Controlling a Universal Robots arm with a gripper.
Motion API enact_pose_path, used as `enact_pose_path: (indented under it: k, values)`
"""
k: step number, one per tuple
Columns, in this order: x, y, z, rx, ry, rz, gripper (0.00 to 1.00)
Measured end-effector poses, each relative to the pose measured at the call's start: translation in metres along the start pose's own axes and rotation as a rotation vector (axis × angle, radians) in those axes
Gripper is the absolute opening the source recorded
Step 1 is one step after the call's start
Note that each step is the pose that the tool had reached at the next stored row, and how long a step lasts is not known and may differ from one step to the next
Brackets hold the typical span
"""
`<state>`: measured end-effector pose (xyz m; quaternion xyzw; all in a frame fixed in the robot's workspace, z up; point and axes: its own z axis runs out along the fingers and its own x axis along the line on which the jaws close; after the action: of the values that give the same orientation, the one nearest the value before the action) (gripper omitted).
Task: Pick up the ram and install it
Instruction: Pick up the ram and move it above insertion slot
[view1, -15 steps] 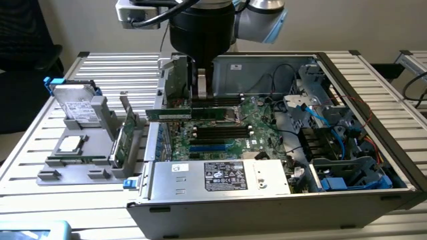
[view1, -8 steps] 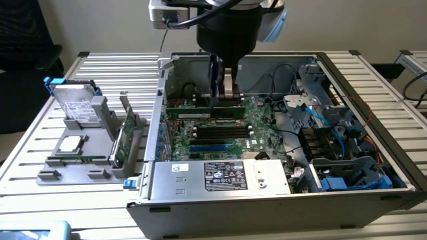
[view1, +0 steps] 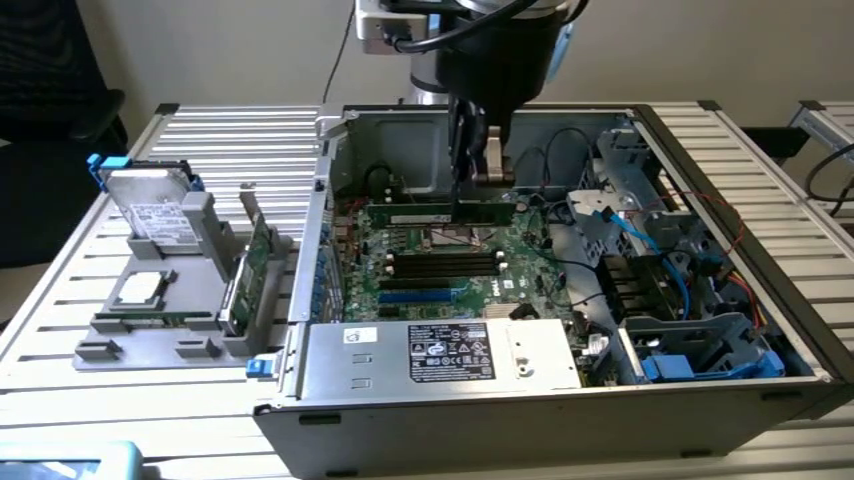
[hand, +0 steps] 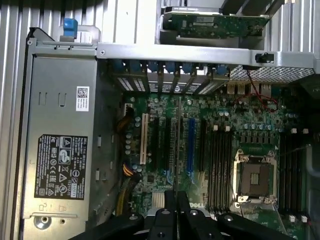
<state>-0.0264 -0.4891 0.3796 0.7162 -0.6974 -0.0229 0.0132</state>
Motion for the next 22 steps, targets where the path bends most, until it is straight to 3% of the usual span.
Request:
enact_pose_path:
  k: [5, 11, 22]
  values:
    - [-0.02, -0.0092, 0.002, 0.0054, 0.0029, 0.0, 0.13]
    - [-0.044, -0.0172, 0.0066, 0.0064, 0.0041, 0.0, 0.13]
    - [-0.067, -0.018, 0.0103, 0.0099, 0.0042, -0.001, 0.13]
